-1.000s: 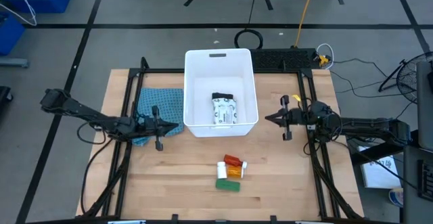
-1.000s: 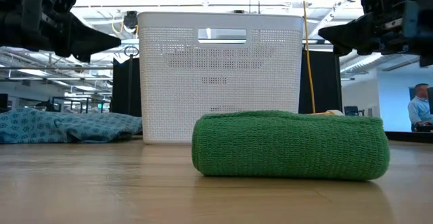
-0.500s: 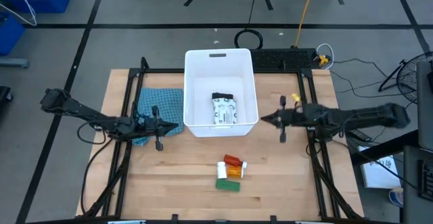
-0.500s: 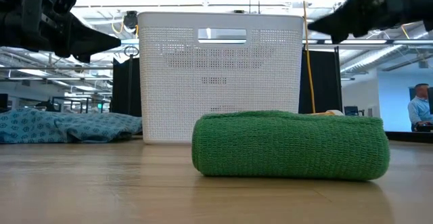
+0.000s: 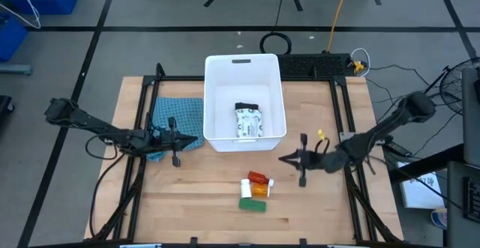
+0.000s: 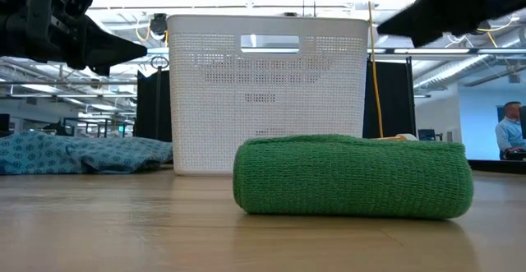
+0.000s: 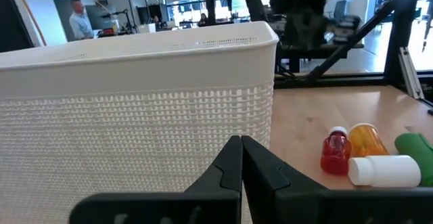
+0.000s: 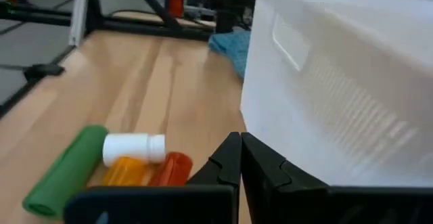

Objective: Pick & place medical supplies in basket/bin
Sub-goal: Put the red medicine bottle into the white container

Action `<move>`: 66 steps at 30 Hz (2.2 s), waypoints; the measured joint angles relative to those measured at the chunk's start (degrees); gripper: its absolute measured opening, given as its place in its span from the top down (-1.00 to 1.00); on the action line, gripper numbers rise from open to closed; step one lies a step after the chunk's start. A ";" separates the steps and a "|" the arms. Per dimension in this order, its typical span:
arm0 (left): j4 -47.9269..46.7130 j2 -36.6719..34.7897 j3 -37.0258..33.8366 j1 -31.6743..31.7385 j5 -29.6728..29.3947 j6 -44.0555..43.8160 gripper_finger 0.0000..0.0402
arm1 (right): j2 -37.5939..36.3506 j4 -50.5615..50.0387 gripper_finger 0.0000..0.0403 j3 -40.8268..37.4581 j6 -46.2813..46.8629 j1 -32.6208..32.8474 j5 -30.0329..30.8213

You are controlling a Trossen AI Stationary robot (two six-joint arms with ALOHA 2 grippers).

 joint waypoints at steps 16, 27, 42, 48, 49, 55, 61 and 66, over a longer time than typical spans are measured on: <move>0.14 -0.02 0.00 0.00 0.02 -0.02 0.98 | 27.14 1.76 1.00 12.23 16.77 5.09 5.80; -0.19 -0.02 0.00 -0.04 0.09 -1.59 0.98 | 34.82 -6.14 0.54 19.22 22.11 5.81 12.05; -0.34 -0.01 0.02 0.00 0.12 -1.62 0.98 | 40.58 -6.64 0.01 19.30 30.26 5.78 5.09; -0.35 -0.02 0.02 0.00 0.11 -1.55 0.98 | 40.60 -8.31 0.01 19.35 30.48 5.78 4.81; -0.36 -0.01 0.02 0.00 0.11 -1.55 0.98 | 40.60 -8.35 0.01 19.35 30.48 5.78 4.79; -0.37 -0.02 0.02 0.00 0.12 -1.66 0.98 | 40.58 -7.25 0.00 19.31 30.33 5.80 3.33; -0.37 -0.02 0.02 0.00 0.11 -1.83 0.98 | 38.01 -9.20 0.00 19.07 26.96 5.94 5.11; -0.55 -0.02 0.04 0.00 0.13 -1.87 0.98 | 34.19 -15.68 0.00 19.07 29.07 5.95 6.68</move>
